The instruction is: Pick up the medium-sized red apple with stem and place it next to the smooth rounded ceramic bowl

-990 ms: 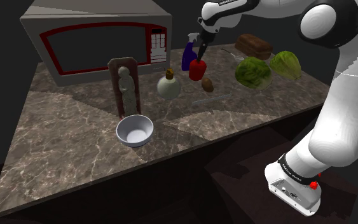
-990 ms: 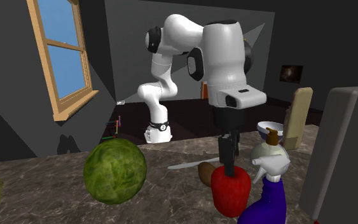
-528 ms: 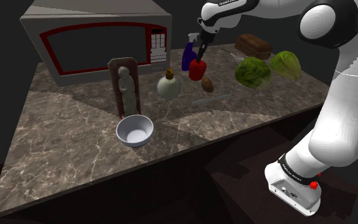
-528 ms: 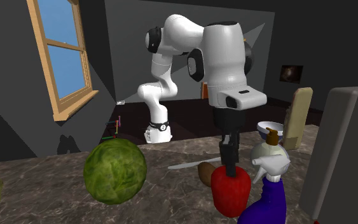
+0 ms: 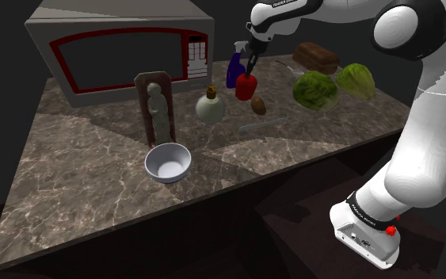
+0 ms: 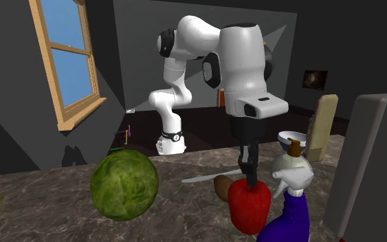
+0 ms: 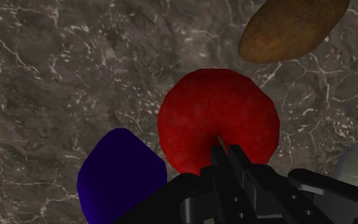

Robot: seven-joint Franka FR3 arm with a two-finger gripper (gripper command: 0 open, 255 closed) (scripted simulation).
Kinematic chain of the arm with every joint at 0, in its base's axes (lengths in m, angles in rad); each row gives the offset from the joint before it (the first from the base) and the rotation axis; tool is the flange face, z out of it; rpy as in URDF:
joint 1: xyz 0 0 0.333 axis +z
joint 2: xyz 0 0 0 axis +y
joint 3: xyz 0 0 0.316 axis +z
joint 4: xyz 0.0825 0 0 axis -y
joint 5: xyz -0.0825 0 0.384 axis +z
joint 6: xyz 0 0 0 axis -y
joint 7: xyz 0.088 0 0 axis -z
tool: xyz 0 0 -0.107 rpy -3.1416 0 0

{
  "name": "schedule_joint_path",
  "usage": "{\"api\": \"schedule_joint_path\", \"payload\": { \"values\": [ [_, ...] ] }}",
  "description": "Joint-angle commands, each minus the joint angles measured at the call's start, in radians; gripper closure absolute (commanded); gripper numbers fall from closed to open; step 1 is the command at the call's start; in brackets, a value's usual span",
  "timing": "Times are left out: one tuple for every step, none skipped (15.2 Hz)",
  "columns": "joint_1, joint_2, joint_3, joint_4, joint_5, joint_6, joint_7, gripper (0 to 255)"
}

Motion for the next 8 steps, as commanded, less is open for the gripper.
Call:
{"api": "schedule_joint_path", "payload": {
  "values": [
    [0.000, 0.000, 0.000, 0.000, 0.000, 0.000, 0.000, 255],
    [0.000, -0.004, -0.001, 0.007, -0.002, -0.011, 0.002, 255],
    [0.000, -0.008, -0.001, 0.015, -0.004, -0.023, 0.004, 255],
    [0.000, -0.011, -0.002, 0.024, -0.005, -0.035, 0.006, 255],
    [0.000, -0.015, -0.003, 0.032, -0.007, -0.046, 0.009, 255],
    [0.000, -0.018, -0.003, 0.041, -0.008, -0.058, 0.011, 255],
    [0.000, -0.021, -0.004, 0.050, -0.010, -0.070, 0.013, 255],
    [0.000, -0.024, -0.004, 0.059, -0.011, -0.082, 0.015, 255]
  ]
}}
